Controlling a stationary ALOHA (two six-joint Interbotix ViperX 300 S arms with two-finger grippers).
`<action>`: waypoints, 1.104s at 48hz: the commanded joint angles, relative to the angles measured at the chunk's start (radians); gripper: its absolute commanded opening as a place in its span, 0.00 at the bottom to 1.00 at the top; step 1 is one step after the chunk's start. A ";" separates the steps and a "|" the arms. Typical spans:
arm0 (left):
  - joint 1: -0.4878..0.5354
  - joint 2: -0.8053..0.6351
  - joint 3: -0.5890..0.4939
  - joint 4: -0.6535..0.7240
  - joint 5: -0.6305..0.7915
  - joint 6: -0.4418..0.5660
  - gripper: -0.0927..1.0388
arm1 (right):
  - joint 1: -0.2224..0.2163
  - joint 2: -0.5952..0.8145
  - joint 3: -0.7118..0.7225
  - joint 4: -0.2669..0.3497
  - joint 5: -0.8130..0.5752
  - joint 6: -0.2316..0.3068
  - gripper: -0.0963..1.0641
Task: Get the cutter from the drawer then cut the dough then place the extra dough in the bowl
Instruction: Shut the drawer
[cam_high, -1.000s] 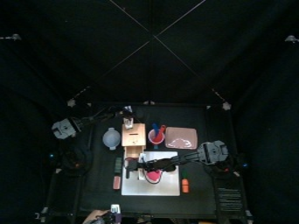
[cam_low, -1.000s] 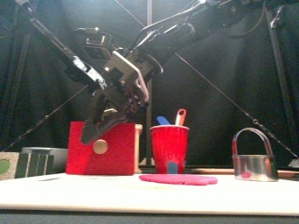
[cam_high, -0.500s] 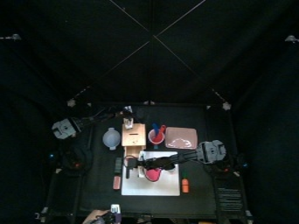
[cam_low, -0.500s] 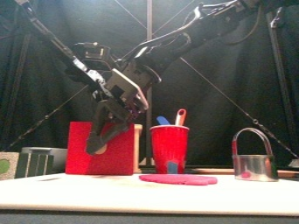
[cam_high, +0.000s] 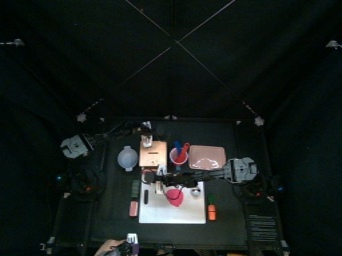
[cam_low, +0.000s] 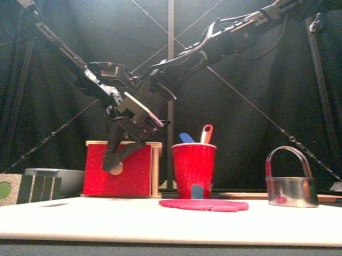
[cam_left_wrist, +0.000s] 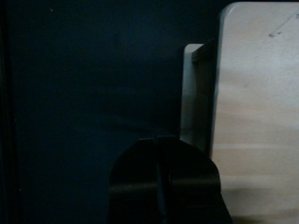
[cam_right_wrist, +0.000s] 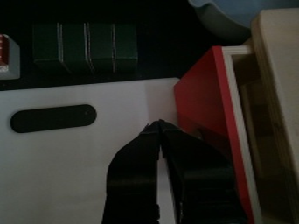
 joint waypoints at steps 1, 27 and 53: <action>-0.002 -0.012 -0.023 0.005 -0.005 0.002 0.30 | -0.021 -0.020 -0.028 -0.015 -0.003 0.000 0.15; -0.002 -0.012 -0.021 0.008 -0.008 0.000 0.30 | -0.084 -0.003 -0.052 -0.075 0.006 -0.005 0.15; 0.000 -0.026 -0.023 0.003 -0.015 -0.015 0.30 | -0.048 -0.032 -0.071 -0.058 0.031 0.002 0.16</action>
